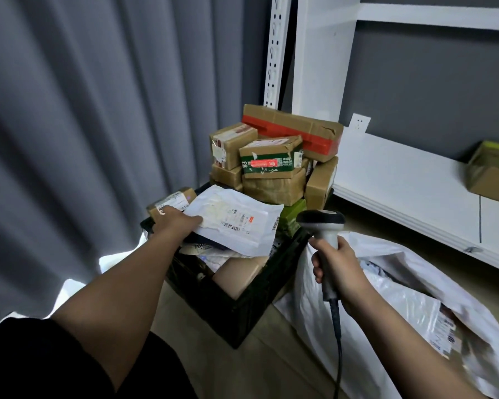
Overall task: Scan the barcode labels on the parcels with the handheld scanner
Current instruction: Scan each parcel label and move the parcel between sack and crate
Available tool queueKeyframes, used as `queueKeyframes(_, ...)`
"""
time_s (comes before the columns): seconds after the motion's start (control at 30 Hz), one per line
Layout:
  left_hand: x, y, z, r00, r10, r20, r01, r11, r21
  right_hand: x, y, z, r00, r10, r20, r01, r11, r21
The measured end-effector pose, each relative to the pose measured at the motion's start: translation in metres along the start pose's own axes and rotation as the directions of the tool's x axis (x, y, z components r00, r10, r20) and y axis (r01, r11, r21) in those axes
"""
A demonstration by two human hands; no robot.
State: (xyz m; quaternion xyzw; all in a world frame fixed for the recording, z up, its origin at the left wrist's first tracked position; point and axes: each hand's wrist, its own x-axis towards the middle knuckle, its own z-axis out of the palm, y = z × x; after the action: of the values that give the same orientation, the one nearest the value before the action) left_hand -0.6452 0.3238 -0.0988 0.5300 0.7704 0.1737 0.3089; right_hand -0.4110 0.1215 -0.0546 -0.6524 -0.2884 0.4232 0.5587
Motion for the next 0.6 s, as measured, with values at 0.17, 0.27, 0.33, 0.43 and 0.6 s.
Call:
queueKeyframes(0.17,0.004,-0.001,0.009,0.994,-0.099,0.045,0.097,0.995,0.034,0.0,0.003,-0.003,1.0,-0.003,0.007,0.003,1.0,-0.005)
queueKeyframes(0.27,0.016,-0.003,0.016,0.991,-0.134,0.015,0.134,0.981,-0.14,-0.001,0.003,-0.005,1.0,-0.003,0.012,0.003,1.0,-0.007)
queueKeyframes(0.33,0.016,0.001,0.016,0.991,-0.128,-0.027,0.112,0.938,-0.329,-0.001,0.002,-0.006,1.0,-0.004,0.009,0.004,1.0,-0.009)
queueKeyframes(0.43,0.007,0.011,0.014,0.982,-0.156,0.103,0.185,0.733,-0.654,-0.001,0.002,-0.007,1.0,-0.007,0.009,0.007,1.0,-0.005)
queueKeyframes(0.6,-0.013,0.012,0.004,0.92,-0.068,0.386,0.308,0.734,-0.605,-0.005,-0.002,-0.008,1.0,-0.019,0.021,0.019,1.0,-0.006)
